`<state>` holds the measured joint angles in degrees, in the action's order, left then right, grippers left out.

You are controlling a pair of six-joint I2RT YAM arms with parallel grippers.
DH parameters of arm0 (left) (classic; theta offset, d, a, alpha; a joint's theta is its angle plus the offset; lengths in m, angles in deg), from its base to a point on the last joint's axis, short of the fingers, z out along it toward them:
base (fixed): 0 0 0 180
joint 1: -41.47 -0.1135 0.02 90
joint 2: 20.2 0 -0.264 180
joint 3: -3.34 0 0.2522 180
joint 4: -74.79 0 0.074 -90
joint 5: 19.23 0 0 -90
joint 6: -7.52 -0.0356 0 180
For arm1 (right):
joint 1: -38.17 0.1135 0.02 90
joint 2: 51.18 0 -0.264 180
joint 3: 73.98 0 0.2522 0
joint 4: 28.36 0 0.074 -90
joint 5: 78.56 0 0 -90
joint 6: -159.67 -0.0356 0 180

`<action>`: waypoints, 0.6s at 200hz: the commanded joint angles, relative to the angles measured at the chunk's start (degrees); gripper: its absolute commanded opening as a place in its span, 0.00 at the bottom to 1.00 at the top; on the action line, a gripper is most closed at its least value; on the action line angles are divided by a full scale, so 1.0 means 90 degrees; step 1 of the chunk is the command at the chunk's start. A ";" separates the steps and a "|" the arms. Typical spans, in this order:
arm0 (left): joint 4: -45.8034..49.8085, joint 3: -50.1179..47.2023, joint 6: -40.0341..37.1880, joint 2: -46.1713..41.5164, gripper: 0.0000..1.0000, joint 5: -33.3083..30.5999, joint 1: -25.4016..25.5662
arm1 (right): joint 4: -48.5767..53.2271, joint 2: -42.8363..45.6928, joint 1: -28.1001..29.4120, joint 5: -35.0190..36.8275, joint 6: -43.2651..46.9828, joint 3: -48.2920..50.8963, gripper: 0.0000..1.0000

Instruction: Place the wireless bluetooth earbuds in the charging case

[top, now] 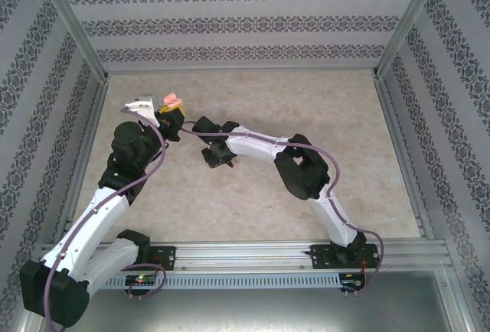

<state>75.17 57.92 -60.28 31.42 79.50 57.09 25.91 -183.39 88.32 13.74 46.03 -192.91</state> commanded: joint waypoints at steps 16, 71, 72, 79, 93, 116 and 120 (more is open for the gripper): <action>-0.0425 -0.0079 0.0123 -0.0126 0.00 -0.0051 -0.0072 | 0.0226 -0.0187 0.0157 0.0040 0.0005 -0.0032 0.28; -0.0343 -0.0011 0.0077 -0.0094 0.00 0.0003 -0.0074 | 0.0024 0.0407 0.0150 0.0266 -0.0097 0.0351 0.24; -0.0346 -0.0002 0.0075 -0.0097 0.00 0.0005 -0.0075 | 0.0022 0.0429 0.0150 0.0269 -0.0092 0.0364 0.24; -0.0331 0.0006 0.0066 -0.0093 0.00 0.0017 -0.0072 | -0.0006 0.0534 0.0150 0.0321 -0.0107 0.0441 0.23; -0.0327 0.0034 0.0068 -0.0104 0.00 0.0022 -0.0066 | -0.0089 0.0761 0.0131 0.0381 -0.0126 0.0583 0.23; -0.0300 0.0081 0.0070 -0.0100 0.00 0.0039 -0.0074 | -0.0191 0.1137 0.0086 0.0477 -0.0142 0.0839 0.23; -0.0300 0.0084 0.0067 -0.0107 0.00 0.0050 -0.0072 | -0.0217 0.1202 0.0082 0.0502 -0.0147 0.0887 0.23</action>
<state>75.15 57.92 -59.89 31.42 79.50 57.09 25.19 -178.49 89.07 15.75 45.73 -187.01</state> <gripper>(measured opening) 0.187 0.229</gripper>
